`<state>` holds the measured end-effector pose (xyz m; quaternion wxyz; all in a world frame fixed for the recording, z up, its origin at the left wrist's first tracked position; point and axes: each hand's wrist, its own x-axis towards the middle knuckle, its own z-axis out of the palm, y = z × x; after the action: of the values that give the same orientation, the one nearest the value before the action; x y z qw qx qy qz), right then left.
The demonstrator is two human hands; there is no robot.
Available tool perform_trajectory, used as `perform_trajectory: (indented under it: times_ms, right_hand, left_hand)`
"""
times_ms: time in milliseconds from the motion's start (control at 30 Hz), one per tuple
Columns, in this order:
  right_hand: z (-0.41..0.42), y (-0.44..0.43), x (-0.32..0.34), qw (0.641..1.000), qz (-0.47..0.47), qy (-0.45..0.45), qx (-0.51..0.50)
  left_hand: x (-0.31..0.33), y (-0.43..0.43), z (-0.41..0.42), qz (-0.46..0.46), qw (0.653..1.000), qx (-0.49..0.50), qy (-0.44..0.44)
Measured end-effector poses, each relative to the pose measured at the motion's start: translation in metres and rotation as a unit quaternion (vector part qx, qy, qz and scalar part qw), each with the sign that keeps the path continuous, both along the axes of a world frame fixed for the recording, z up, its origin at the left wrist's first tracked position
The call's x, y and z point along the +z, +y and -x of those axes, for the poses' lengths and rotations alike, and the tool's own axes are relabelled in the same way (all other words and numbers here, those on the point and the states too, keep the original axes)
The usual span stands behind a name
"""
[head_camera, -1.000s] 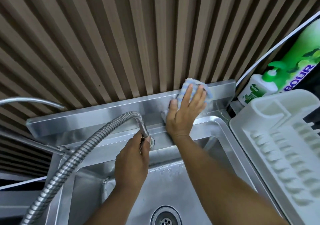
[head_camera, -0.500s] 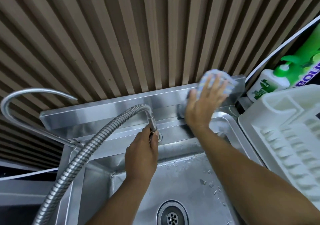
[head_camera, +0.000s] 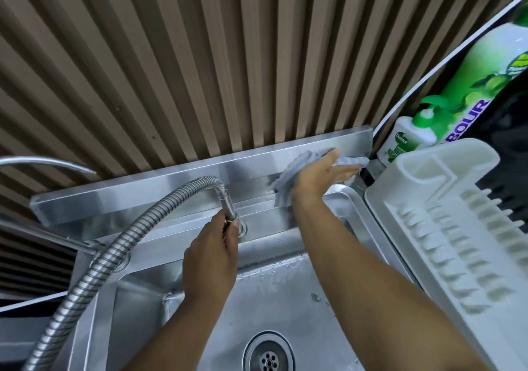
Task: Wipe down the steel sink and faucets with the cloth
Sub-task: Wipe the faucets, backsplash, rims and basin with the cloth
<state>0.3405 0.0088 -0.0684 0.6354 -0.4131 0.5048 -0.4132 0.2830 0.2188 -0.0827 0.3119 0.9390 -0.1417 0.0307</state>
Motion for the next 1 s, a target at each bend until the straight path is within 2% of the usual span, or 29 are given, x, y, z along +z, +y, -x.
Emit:
perform_trajectory:
  times_ms: [67, 167, 233, 300, 400, 533, 733, 833, 933, 1000]
  right_hand:
    - [0.004, -0.020, -0.005, 0.999, 0.032, 0.024, -0.023]
    - [0.019, -0.046, -0.017, 0.981, 0.162, 0.104, -0.026]
    - [0.032, -0.051, -0.024, 0.954, 0.237, 0.184, 0.003]
    - [0.039, -0.045, -0.039, 0.912, 0.284, 0.294, 0.046]
    - [0.040, -0.035, -0.052, 0.831, 0.265, 0.470, 0.137]
    - [0.046, -0.031, -0.047, 0.768, 0.241, 0.548, 0.230]
    - [0.048, 0.016, -0.042, 0.680, 0.284, 0.599, 0.314]
    - [0.045, 0.058, -0.051, 0.649, 0.353, 0.591, 0.324]
    - [0.057, 0.086, -0.064, 0.645, 0.426, 0.524, 0.357]
    - [0.078, 0.089, -0.072, 0.642, 0.529, 0.425, 0.355]
  left_hand:
    - [0.000, 0.000, 0.000, -0.001, 1.000, 0.001, -0.002]
    - [0.000, 0.001, -0.001, 0.006, 1.000, -0.001, -0.005]
    - [-0.002, 0.001, -0.001, 0.009, 1.000, -0.004, -0.003]
    - [-0.003, 0.002, -0.002, 0.007, 1.000, -0.005, -0.002]
    - [-0.002, 0.002, -0.002, 0.009, 1.000, -0.013, 0.006]
    - [-0.002, 0.002, -0.002, 0.011, 1.000, -0.011, 0.010]
    - [-0.003, 0.001, -0.003, 0.015, 1.000, -0.016, 0.005]
    - [-0.004, 0.002, -0.004, 0.009, 1.000, -0.024, 0.001]
    - [-0.005, 0.003, -0.006, 0.001, 1.000, -0.028, -0.001]
    - [-0.005, 0.004, -0.007, -0.003, 1.000, -0.031, -0.002]
